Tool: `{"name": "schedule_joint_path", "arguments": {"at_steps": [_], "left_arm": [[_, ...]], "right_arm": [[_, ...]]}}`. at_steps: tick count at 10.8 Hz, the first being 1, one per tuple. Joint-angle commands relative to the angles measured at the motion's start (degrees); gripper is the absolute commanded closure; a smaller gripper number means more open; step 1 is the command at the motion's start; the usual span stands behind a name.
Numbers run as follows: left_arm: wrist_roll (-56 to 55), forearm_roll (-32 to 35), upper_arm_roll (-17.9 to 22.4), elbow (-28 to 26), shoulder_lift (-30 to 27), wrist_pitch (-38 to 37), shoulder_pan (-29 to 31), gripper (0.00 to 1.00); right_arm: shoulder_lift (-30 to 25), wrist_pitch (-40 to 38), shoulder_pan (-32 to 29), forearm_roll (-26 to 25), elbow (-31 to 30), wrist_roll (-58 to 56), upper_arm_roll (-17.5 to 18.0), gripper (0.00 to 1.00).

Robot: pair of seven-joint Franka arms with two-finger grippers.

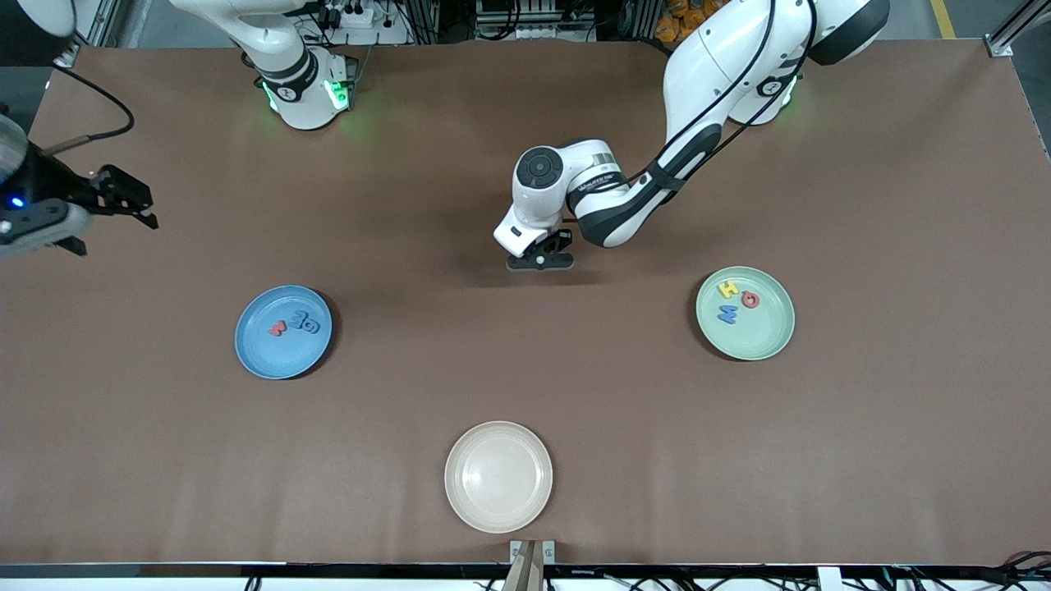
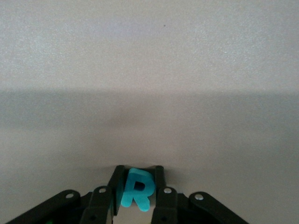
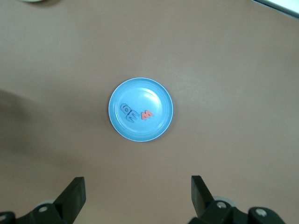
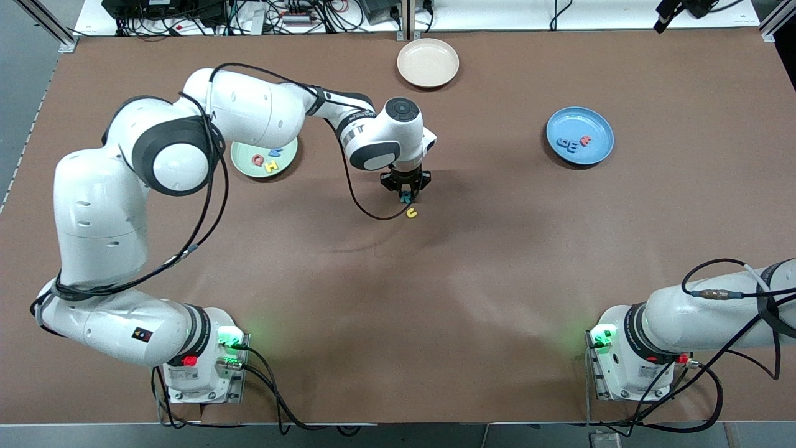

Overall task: Sort upper and lower case letters into plates
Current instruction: 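Carry the teal R to the green plate while the right gripper withdraws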

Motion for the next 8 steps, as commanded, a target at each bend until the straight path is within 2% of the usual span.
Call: {"name": "schedule_joint_path", "arguments": {"at_steps": [1, 3, 4, 6, 8], "left_arm": [[-1.07, -0.24, 0.46, -0.55, 0.27, 0.24, -0.22, 0.8], [0.24, -0.33, 0.46, -0.37, 0.09, -0.02, 1.27, 0.82], [2.17, -0.51, 0.29, 0.06, -0.26, -1.85, 2.06, 0.83], [8.56, -3.92, 0.02, 1.03, -1.83, -6.76, 3.9, 0.83], [15.25, -6.21, -0.15, 4.35, -3.77, -15.62, 5.23, 0.83]], "right_arm": [[-0.13, -1.93, 0.66, 0.52, 2.55, 12.07, 0.64, 0.0], [0.48, -2.46, 1.63, 1.04, 2.56, 19.74, 0.64, 0.0], [0.66, -2.55, 1.63, 0.87, 2.39, 19.77, 0.64, 0.0], [0.83, -2.38, 0.67, 0.52, 2.21, 19.86, 0.38, 0.0], [1.36, 0.68, 0.58, 0.69, 2.12, 19.34, 0.29, 0.0]]}}
